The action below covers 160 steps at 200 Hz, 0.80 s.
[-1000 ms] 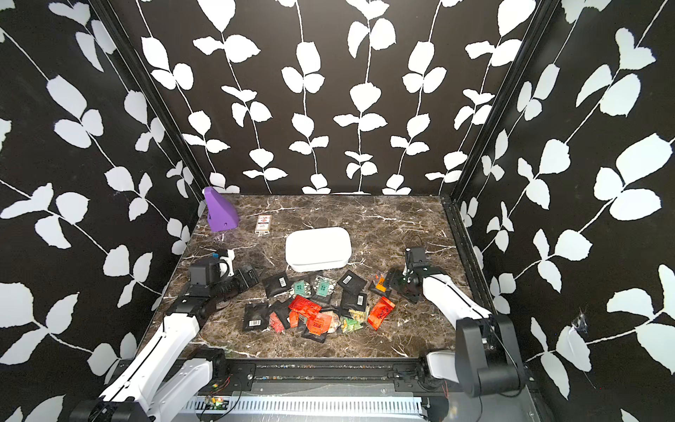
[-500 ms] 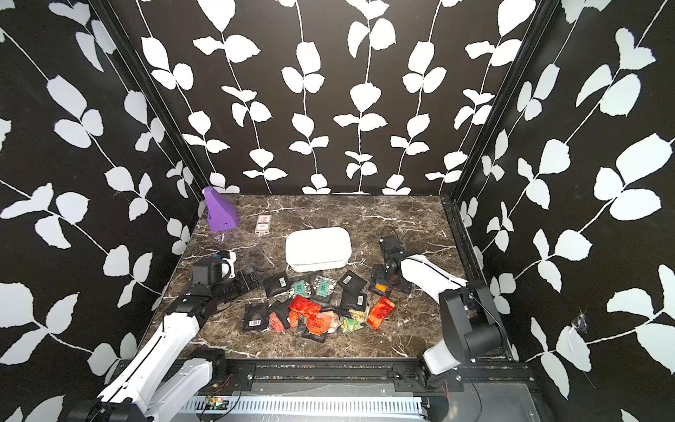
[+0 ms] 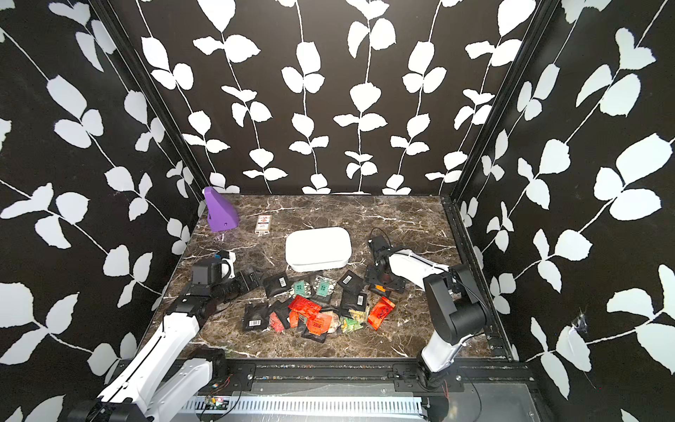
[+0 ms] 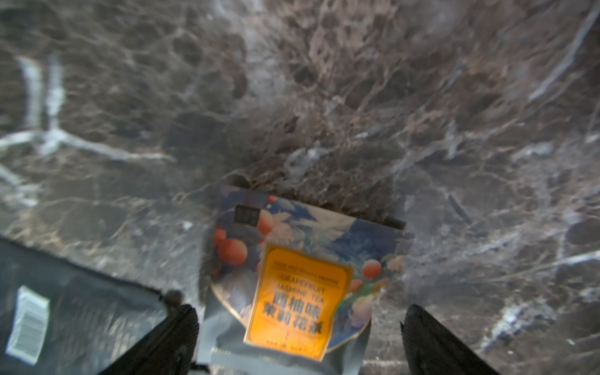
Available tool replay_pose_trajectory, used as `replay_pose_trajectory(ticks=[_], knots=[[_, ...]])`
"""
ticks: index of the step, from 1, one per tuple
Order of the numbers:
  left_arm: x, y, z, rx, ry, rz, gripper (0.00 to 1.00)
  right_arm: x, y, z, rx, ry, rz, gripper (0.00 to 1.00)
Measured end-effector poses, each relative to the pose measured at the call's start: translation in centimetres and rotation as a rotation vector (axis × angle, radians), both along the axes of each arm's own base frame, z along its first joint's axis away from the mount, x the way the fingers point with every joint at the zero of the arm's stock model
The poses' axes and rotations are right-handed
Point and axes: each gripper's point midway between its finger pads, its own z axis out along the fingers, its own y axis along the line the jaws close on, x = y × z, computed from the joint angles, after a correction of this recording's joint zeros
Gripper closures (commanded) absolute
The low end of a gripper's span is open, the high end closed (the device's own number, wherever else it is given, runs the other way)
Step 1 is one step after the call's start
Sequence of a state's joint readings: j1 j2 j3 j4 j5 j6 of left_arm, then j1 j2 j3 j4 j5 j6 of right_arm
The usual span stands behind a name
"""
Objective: Put the tea bags into the storage box
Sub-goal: Pick up the tea bag from the center of the board.
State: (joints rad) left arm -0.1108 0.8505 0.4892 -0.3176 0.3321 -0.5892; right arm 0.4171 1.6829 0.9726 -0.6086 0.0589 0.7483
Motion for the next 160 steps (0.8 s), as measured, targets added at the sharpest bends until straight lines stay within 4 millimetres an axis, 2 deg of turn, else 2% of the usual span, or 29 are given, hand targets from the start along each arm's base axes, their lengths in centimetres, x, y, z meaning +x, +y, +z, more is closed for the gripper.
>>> replay_pose_trajectory(ticks=[26,67,109,160], knots=[[-0.13,0.02,0.01,0.002,0.001,-0.001,0.04,0.15,-0.12,-0.16,-0.006,-0.004,-0.02,0.09],[-0.28,0.09,0.11,0.004,-0.001,0.001,0.04,0.48,-0.31,-0.19,-0.012,-0.023,-0.047,0.27],[-0.33,0.17,0.0,0.008,0.004,0.004,0.04,0.75,-0.4,-0.26,-0.013,-0.04,-0.07,0.34],[-0.32,0.22,0.01,0.01,0.003,0.006,0.04,0.99,-0.52,-0.16,-0.016,-0.055,-0.09,0.48]])
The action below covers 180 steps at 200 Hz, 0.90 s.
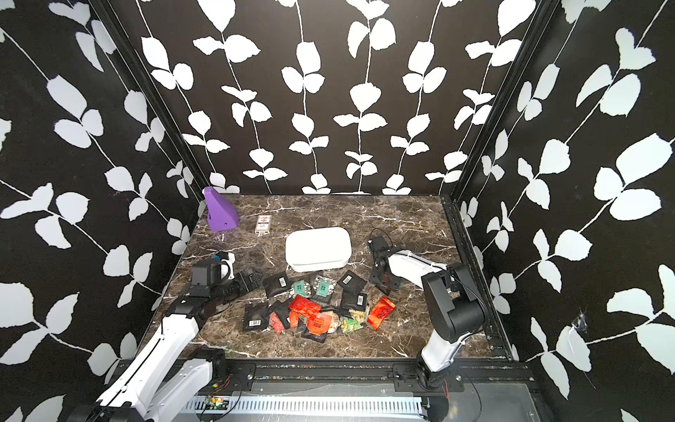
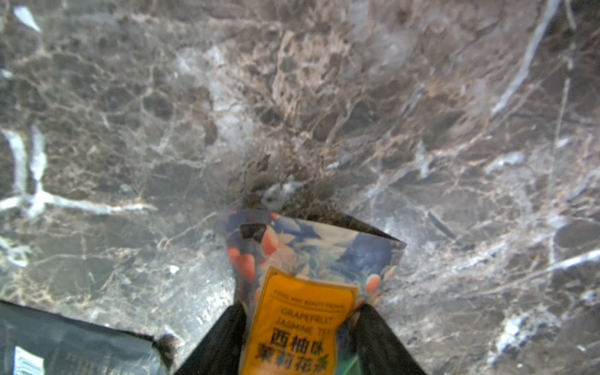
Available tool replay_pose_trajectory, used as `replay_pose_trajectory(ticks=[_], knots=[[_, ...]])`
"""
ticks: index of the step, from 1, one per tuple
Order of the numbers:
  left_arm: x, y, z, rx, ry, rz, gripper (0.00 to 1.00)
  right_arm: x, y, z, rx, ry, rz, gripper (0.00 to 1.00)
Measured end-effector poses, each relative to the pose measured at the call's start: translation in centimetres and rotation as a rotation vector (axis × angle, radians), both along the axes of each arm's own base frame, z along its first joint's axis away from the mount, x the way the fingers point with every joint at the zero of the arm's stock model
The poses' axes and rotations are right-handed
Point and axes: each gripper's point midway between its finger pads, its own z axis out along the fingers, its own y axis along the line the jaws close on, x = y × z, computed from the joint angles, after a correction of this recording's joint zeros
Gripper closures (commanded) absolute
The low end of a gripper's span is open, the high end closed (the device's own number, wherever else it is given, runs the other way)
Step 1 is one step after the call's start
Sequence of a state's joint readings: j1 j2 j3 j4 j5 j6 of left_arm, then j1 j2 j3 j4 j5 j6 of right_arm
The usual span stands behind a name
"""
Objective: Put the tea bags into the storage box
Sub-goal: Pick up the tea bag from the center of the board.
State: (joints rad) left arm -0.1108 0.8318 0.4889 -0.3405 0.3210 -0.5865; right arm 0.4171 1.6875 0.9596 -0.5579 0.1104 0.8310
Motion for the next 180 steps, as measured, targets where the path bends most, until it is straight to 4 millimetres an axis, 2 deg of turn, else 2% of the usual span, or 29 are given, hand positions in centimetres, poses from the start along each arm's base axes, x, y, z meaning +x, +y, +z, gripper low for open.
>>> replay_pose_trajectory(ticks=[25,69,110,153,180], knots=[[0.0,0.0,0.0,0.001,0.0,0.001,0.04,0.1,-0.1,0.3,0.0,-0.011,-0.007,0.54],[0.0,0.1,0.0,0.004,0.002,0.004,0.04,0.3,0.0,1.5,0.014,-0.045,-0.011,0.73],[-0.1,0.1,-0.1,0.005,0.005,0.005,0.04,0.2,-0.1,1.5,0.011,-0.042,-0.013,0.85],[-0.1,0.1,-0.1,0.006,0.005,0.006,0.04,0.0,-0.2,1.7,0.011,-0.036,-0.016,0.89],[-0.1,0.2,-0.1,0.009,0.005,0.009,0.03,0.0,-0.1,3.7,0.035,-0.081,-0.016,0.91]])
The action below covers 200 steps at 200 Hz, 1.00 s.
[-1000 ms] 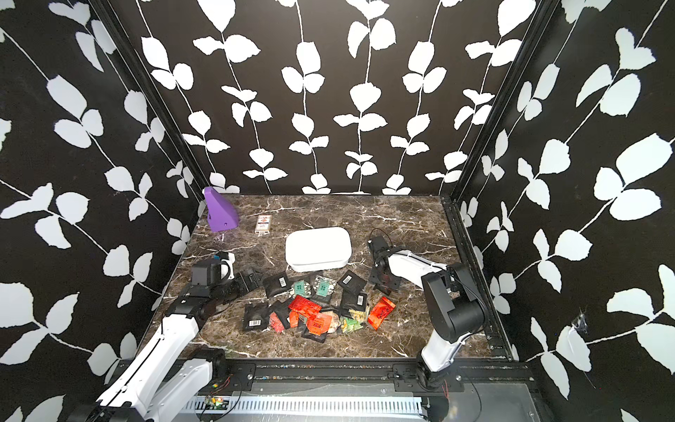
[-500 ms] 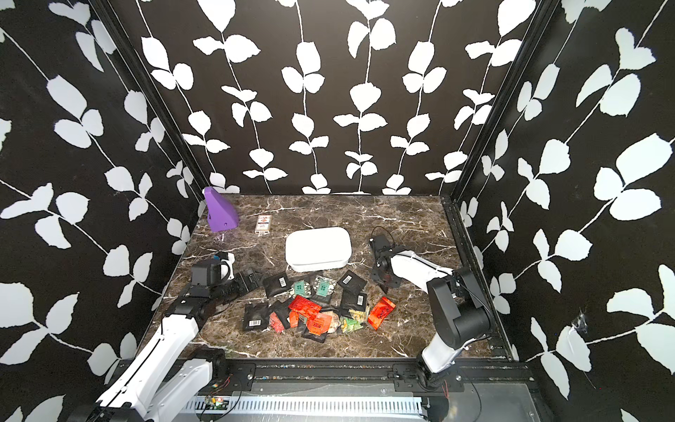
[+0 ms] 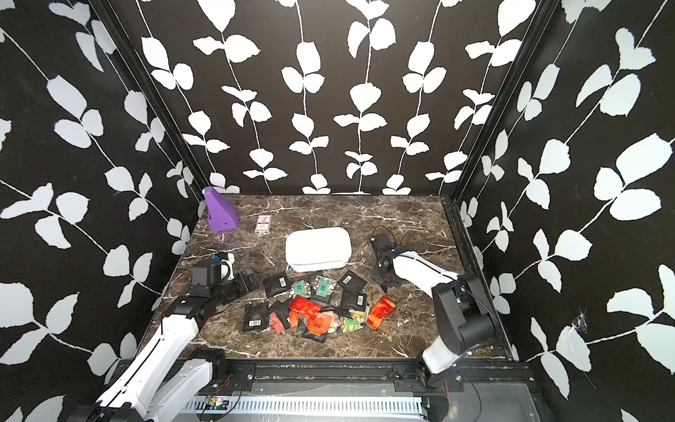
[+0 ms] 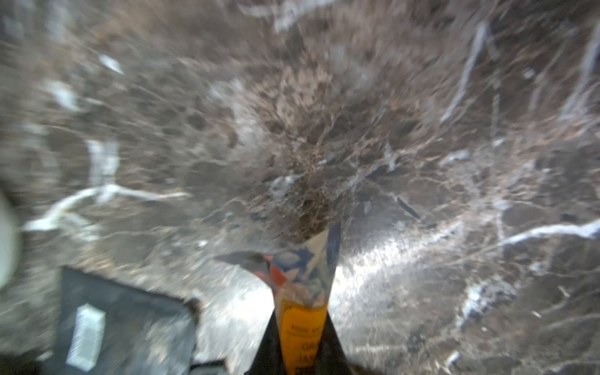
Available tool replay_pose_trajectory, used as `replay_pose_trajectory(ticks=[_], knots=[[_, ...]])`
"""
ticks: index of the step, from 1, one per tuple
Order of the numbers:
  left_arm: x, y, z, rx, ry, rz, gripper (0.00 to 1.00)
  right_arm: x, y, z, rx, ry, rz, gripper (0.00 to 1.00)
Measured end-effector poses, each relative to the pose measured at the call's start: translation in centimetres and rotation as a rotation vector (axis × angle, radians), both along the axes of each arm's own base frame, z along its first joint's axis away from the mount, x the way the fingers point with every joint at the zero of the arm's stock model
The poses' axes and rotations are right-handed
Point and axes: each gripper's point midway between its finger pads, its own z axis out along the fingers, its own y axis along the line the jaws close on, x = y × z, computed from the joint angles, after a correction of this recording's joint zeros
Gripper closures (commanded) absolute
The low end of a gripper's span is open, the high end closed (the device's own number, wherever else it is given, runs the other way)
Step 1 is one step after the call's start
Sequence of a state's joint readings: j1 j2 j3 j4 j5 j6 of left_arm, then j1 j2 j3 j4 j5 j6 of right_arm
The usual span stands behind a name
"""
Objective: Put the tea bags into the storage box
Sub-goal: Pick up the tea bag from the center of the board, then place the tea bag in the storage box.
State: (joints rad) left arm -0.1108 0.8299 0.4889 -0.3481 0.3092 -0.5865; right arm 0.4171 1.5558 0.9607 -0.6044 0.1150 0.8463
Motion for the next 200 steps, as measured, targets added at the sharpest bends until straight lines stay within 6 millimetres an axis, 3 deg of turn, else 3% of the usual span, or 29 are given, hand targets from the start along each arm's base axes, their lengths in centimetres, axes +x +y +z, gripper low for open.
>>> replay_pose_trajectory(ticks=[24,44,77,99,120,143,169,200], knots=[[0.0,0.1,0.0,0.004,0.001,0.004,0.03,0.2,0.3,2.4,0.027,-0.049,0.005,0.91],[0.0,0.2,-0.1,0.01,0.003,0.007,0.03,1.3,1.7,5.3,0.056,-0.098,0.039,0.91],[0.1,0.2,-0.1,0.014,0.005,0.009,0.03,5.1,7.5,12.6,0.129,-0.247,0.164,0.9],[0.4,0.2,0.0,0.015,0.008,0.008,0.03,7.1,11.6,15.2,0.165,-0.308,0.242,0.9],[0.4,0.2,0.1,0.017,0.009,0.006,0.03,8.4,14.8,14.4,0.17,-0.293,0.303,0.9],[0.6,0.2,0.4,0.022,-0.001,0.0,0.03,9.1,17.4,11.3,0.157,-0.231,0.358,0.9],[0.8,0.1,0.7,0.028,-0.009,-0.008,0.03,9.6,18.9,7.9,0.13,-0.167,0.399,0.9],[0.9,0.1,0.8,0.03,-0.011,-0.013,0.03,10.0,19.5,5.6,0.104,-0.127,0.427,0.88]])
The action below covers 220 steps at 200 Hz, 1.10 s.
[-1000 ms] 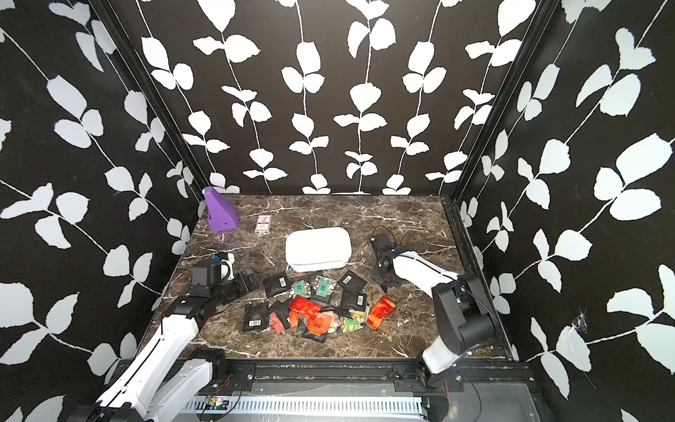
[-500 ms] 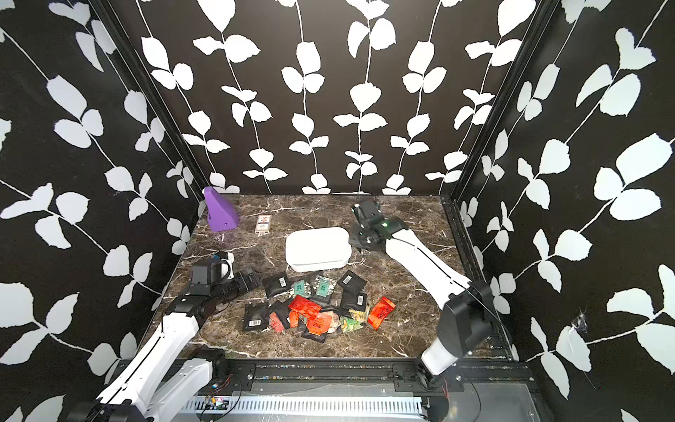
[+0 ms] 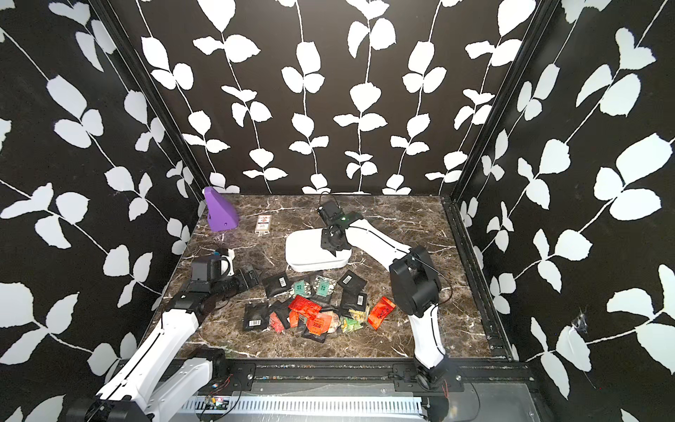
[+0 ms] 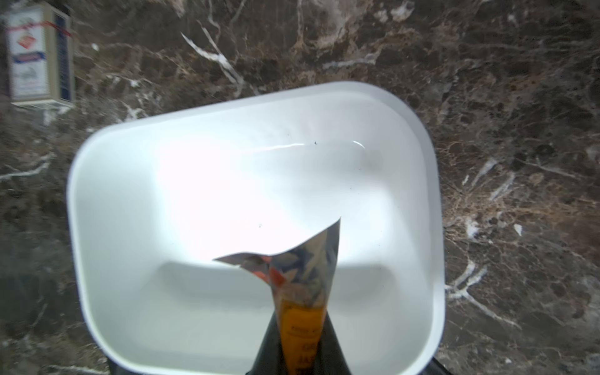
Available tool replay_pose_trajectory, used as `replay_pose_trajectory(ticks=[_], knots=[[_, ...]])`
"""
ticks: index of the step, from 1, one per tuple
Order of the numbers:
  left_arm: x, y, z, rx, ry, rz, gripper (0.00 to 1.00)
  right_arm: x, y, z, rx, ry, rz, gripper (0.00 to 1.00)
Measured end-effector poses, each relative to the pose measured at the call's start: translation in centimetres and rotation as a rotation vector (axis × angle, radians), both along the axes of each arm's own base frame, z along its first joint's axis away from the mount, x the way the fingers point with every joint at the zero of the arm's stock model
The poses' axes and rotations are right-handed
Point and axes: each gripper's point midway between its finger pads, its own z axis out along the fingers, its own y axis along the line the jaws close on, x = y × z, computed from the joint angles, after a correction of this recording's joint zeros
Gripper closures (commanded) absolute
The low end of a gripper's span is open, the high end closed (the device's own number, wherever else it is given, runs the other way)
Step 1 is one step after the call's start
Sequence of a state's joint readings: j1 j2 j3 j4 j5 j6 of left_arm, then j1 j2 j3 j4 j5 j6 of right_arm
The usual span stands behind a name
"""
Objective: Put the tea bags into the storage box
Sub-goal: Place the tea bag in the storage box.
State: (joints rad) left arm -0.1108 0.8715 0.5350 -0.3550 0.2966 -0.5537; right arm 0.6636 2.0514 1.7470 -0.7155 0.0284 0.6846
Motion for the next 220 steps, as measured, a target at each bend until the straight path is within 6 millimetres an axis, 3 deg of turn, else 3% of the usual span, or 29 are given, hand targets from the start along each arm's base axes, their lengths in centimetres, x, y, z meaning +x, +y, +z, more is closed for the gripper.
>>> replay_pose_trajectory(ticks=[57,119,178,220], knots=[[0.0,0.0,0.0,-0.001,-0.001,-0.002,0.03,0.4,0.1,-2.1,-0.042,0.025,0.017,0.8],[0.0,0.0,0.0,-0.001,0.0,-0.002,0.03,0.6,-0.2,-2.5,-0.075,0.02,0.024,0.48],[-0.1,0.0,0.1,0.001,0.008,-0.002,0.03,1.1,-0.2,-0.9,-0.09,-0.001,0.037,0.27],[0.0,-0.1,0.9,0.0,0.002,-0.004,0.05,0.9,-1.1,3.2,-0.096,-0.063,0.041,0.26]])
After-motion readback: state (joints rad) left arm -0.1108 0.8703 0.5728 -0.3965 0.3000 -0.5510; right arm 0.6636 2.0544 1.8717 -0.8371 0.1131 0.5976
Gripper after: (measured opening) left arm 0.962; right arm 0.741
